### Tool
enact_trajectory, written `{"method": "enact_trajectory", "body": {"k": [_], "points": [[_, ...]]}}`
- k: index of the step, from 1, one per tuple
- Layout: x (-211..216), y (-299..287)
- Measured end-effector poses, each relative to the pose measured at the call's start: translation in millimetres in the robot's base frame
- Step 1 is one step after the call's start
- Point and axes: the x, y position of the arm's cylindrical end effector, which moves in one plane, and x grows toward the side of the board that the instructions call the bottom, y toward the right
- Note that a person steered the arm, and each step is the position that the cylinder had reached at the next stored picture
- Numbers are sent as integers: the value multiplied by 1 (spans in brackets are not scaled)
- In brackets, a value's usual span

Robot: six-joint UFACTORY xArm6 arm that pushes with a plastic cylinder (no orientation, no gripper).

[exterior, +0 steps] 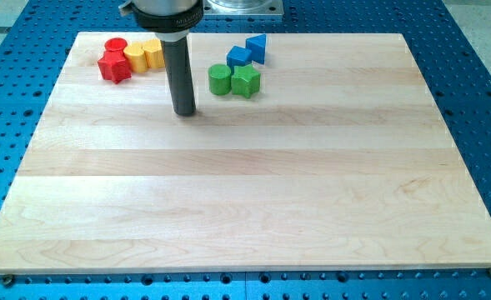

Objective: Move your arm to the left of the triangle

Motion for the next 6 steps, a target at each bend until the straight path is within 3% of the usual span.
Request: {"method": "enact_trajectory", "body": {"k": [4, 6], "points": [[-3, -6], [-112, -10]]}}
